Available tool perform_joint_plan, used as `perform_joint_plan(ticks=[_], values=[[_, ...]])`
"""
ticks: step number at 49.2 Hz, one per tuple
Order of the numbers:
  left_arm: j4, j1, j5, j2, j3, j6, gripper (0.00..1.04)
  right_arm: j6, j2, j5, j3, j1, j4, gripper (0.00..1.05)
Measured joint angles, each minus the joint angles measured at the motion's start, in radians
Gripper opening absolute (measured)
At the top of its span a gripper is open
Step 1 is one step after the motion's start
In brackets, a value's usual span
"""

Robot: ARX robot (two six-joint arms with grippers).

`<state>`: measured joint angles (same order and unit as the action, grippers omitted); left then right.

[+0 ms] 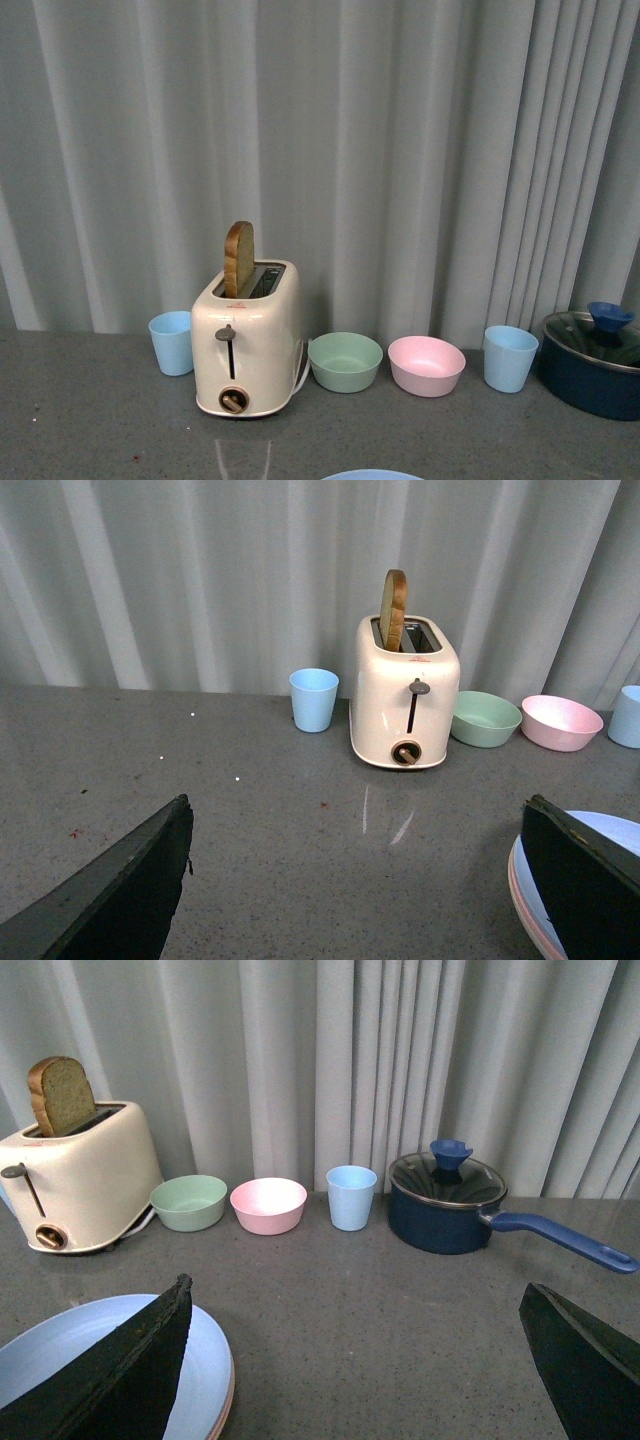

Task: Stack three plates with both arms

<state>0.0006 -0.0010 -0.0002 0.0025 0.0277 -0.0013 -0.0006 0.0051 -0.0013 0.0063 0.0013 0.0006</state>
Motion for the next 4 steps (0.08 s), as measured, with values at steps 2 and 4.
perform_joint_plan(ticks=[2,4], values=[[0.0,0.0,0.0,0.0,0.0,0.0,0.98,0.0,0.0,0.0,0.0,0.0,0.0,0.97],[0.0,0.0,0.0,0.0,0.0,0.0,0.98,0.0,0.0,0.0,0.0,0.0,0.0,0.97]])
